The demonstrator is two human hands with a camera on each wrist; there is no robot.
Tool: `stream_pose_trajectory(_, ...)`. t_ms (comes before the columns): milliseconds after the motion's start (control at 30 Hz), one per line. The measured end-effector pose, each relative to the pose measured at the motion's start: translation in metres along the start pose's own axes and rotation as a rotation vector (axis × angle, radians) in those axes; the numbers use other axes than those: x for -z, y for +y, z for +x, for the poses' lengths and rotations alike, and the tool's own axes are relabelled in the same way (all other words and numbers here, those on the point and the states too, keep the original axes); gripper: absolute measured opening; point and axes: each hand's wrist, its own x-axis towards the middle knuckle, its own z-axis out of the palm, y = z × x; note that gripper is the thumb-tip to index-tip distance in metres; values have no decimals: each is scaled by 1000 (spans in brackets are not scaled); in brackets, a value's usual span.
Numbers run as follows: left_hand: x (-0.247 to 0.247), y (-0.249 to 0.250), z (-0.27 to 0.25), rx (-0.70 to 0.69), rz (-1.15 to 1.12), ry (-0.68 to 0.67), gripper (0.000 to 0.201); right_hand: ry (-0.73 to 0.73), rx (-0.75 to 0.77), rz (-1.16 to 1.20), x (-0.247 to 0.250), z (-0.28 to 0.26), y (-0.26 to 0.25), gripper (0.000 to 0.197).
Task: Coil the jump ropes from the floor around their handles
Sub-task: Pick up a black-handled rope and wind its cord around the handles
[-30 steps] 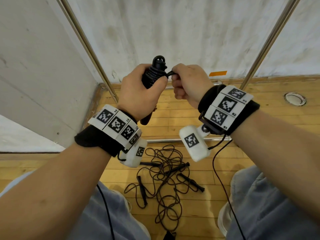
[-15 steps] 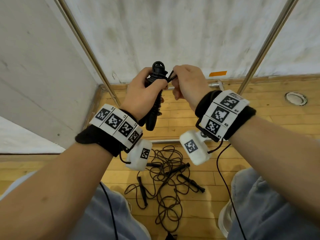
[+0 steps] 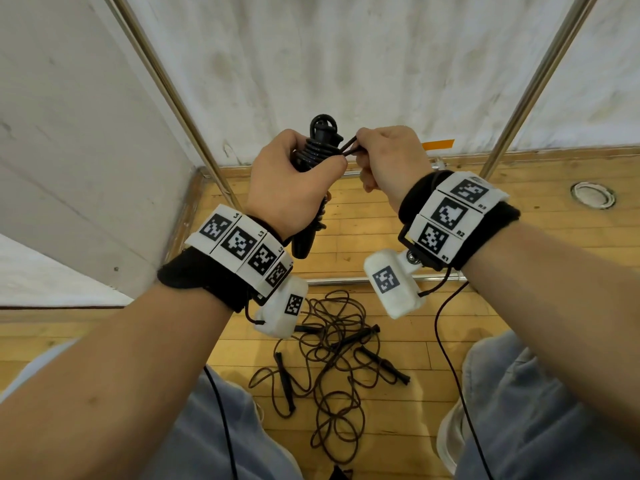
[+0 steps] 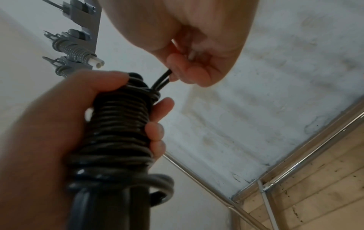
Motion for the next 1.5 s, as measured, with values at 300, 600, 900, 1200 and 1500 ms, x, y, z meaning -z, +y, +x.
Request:
stream_pose_trajectory(300,1,2,-2,17,64,-134,18,-78,24,45,-5,-11,3,30)
stream_pose_trajectory(600,-2,2,1,5,213,-9,21,-42,79,-62,-6,-17,4,30)
stream_pose_trajectory(900,7,-9,5,107,0,-40,9,-68,108,-127,-6,-21,-2,27)
stream_pose_trajectory(1200,9,35,10,-77,-96,19,16,49,350,-60,5,-23,-56,10)
stream_pose_trajectory(1500,36,132,35,-80,-126,-84,15,35,453,70,19,-27,-139,17)
